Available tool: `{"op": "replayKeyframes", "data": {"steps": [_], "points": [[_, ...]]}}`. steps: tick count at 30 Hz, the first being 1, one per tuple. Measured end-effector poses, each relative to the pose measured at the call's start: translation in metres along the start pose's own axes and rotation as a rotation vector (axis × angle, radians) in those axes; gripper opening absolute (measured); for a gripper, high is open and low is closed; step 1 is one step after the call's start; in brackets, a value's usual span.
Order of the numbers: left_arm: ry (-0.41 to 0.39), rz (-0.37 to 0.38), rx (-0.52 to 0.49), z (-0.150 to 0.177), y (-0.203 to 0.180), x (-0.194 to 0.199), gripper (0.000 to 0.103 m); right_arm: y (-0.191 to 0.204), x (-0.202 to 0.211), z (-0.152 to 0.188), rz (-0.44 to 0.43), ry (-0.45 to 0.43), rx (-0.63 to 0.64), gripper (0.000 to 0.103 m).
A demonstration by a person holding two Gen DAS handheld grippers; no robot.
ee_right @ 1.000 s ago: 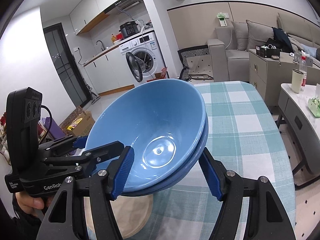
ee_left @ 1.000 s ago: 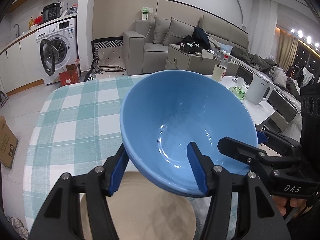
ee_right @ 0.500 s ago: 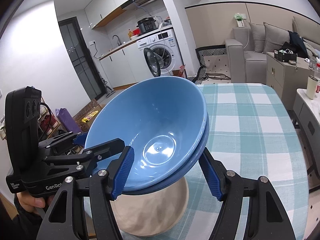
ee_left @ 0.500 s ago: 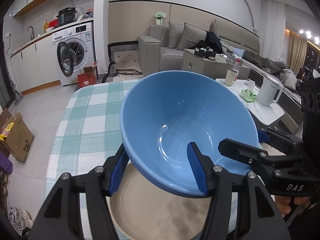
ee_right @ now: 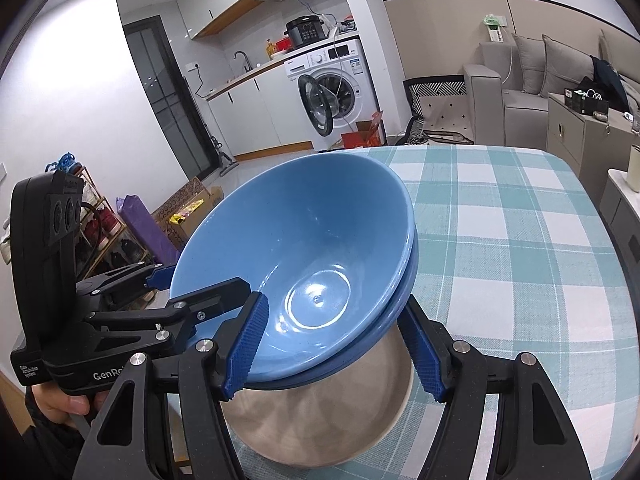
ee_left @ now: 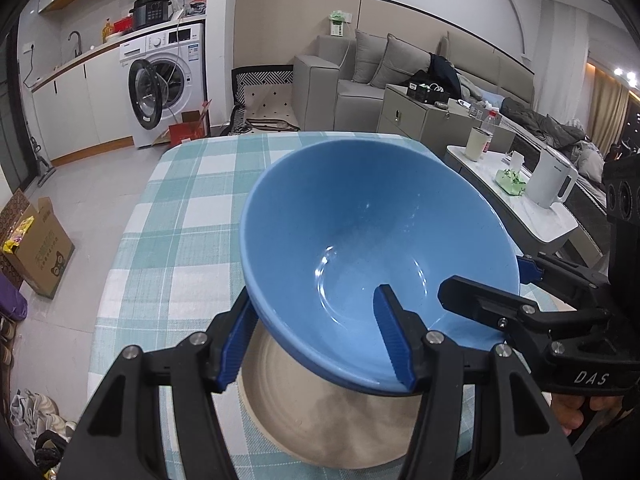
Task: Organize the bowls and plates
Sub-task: 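Lift the stacked bowls with both tools and carry them over the cream plate stack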
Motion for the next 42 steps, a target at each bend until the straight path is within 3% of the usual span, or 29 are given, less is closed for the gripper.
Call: {"op": "replayKeyframes", "data": {"steps": [16, 34, 42], "points": [[0.041, -0.009, 0.04, 0.023, 0.017, -0.013, 0.058, 0.007, -0.028, 0.019, -0.002, 0.058, 0.023, 0.069], [0.042, -0.018, 0.032, 0.031, 0.016, -0.014, 0.058, 0.007, -0.033, 0.024, 0.004, 0.06, 0.042, 0.069], [0.048, -0.017, 0.017, 0.032, 0.014, -0.016, 0.064, 0.007, -0.033, 0.025, 0.013, 0.063, 0.049, 0.069]]}}
Point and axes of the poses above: each gripper's, at about its wrist camera, not at the fingertips, and x roughly against the way its jaws point, y to its left, z to its underside, the point moved 6 cm from there along -x, roughly the way its jaws point, and after that the axes turned 11 degrees about z, right-handed, at the moved point
